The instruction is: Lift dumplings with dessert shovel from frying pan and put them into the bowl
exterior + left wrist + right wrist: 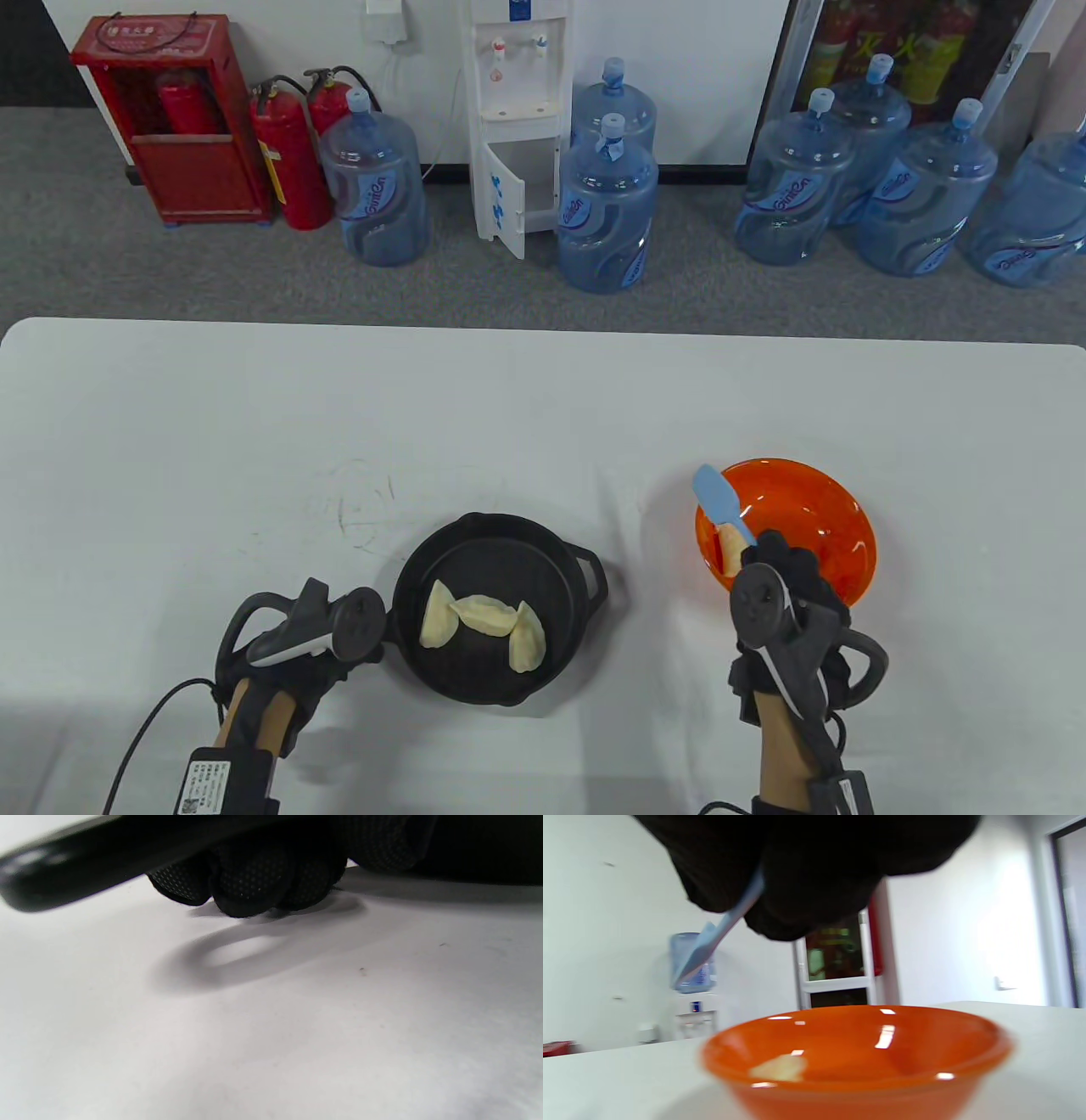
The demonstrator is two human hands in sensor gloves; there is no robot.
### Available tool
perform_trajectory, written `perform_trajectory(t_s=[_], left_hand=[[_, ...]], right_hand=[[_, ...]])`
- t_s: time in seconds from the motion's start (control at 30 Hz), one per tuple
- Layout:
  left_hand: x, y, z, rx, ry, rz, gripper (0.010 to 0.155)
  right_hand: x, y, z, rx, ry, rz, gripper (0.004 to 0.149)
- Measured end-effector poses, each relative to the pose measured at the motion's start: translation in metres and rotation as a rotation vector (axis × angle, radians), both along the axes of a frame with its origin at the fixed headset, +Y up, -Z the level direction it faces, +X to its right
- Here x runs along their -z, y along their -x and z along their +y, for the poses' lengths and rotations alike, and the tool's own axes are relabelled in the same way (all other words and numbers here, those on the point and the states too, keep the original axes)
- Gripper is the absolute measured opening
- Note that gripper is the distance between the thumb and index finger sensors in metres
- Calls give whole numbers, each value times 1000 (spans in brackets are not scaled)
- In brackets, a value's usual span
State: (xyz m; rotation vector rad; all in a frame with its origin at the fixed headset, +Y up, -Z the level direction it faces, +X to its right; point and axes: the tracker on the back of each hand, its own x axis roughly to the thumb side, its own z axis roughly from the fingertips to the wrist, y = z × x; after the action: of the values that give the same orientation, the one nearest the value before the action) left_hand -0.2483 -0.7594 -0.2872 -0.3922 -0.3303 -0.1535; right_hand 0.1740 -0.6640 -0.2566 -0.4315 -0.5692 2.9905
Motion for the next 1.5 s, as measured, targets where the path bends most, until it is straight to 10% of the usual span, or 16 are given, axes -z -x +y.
perform_trajectory(t_s=[0.67, 1.5], left_hand=[[0, -1, 0, 6, 1, -4, 52], [1, -1, 0, 5, 2, -2, 52]], right_hand=[[-11, 146, -40, -375, 65, 514, 39], [2, 128, -45, -160, 257, 636, 38]])
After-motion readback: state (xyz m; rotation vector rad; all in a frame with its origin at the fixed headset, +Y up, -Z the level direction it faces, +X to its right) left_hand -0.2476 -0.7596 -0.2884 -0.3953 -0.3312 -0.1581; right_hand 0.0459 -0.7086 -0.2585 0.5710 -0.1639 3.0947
